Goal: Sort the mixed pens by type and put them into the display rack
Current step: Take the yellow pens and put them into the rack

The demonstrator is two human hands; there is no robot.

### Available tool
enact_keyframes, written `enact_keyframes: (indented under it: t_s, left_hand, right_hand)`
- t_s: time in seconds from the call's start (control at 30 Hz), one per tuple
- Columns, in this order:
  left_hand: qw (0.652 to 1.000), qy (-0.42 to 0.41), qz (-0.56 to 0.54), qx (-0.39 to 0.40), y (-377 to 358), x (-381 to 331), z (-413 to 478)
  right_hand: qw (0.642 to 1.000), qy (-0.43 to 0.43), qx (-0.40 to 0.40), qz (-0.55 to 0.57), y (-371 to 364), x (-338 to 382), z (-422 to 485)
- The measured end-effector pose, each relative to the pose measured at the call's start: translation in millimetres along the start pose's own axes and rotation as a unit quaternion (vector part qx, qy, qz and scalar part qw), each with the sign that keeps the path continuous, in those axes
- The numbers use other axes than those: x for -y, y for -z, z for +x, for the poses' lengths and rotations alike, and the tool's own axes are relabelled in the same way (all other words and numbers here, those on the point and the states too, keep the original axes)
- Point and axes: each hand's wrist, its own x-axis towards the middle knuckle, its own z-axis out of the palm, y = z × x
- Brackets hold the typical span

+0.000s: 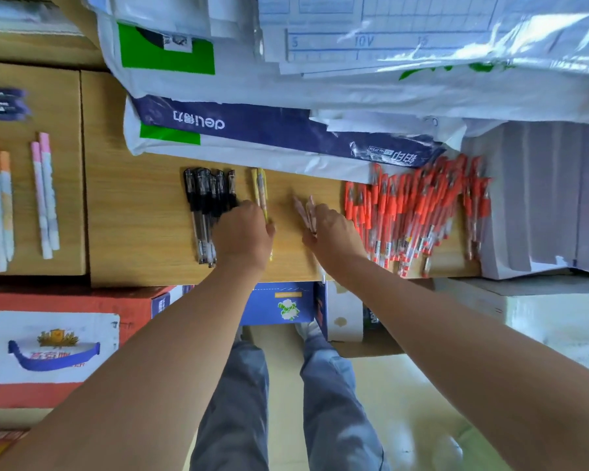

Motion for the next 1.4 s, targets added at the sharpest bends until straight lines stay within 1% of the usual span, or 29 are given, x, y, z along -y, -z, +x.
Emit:
enact_keyframes:
  t_s: [0.1,0.27,0.43,0.57,0.67,0.77,0.9,1.03,1.13,1.27,1.4]
  left_hand:
    - [1.000,0.015,-0.010,0.002,-1.5,-7.1,-0.2]
    - [0.998,0.043,0.045,0.012,-3.7,-14.5,-0.6]
    - [0.995,0.050,0.086,0.005,-11.2,-21.0,-3.9]
    - [0.997,0.062,0.038,-0.003,-23.8,-19.7,-5.9]
    - [0.998,0.025,-0.043,0.027,-22.3,-27.4,-15.8]
    - [0.993,-0.039,-0.087,0.064,-16.9,-38.1,-32.1]
    - [0.982,-0.045,-0.173,0.059,-1.8,-57.1,-54.2]
    - [0.971,-0.083,-0.219,0.048,11.7,-77.2,-83.8]
    - [0.961,-0.091,-0.254,0.051,22.3,-94.9,-110.6]
    - [0.955,-0.120,-0.265,0.055,36.9,-121.7,-155.1]
    - [0.942,-0.142,-0.293,0.077,54.1,-153.9,-196.6]
  right_hand:
    - [0.997,0.022,0.014,0.074,5.3,-8.3,-0.4]
    - [0.980,0.029,0.075,0.179,17.0,-25.9,-3.9]
    - [0.964,0.011,0.075,0.256,28.9,-42.3,-4.5]
    - [0.955,0.013,0.096,0.279,34.6,-56.9,-8.3]
    - [0.944,-0.001,0.105,0.314,39.4,-65.3,-14.7]
    - [0.928,-0.017,0.092,0.361,48.0,-69.9,-26.8]
    - [0.918,-0.030,0.074,0.388,60.6,-77.4,-48.9]
    - [0.899,-0.031,0.046,0.435,71.9,-86.3,-80.7]
    - [0.905,-0.026,0.017,0.424,77.0,-96.2,-110.1]
    - [0.871,-0.018,-0.027,0.490,93.8,-108.9,-161.0]
    - [0.852,-0.012,-0.070,0.518,119.9,-131.0,-213.3]
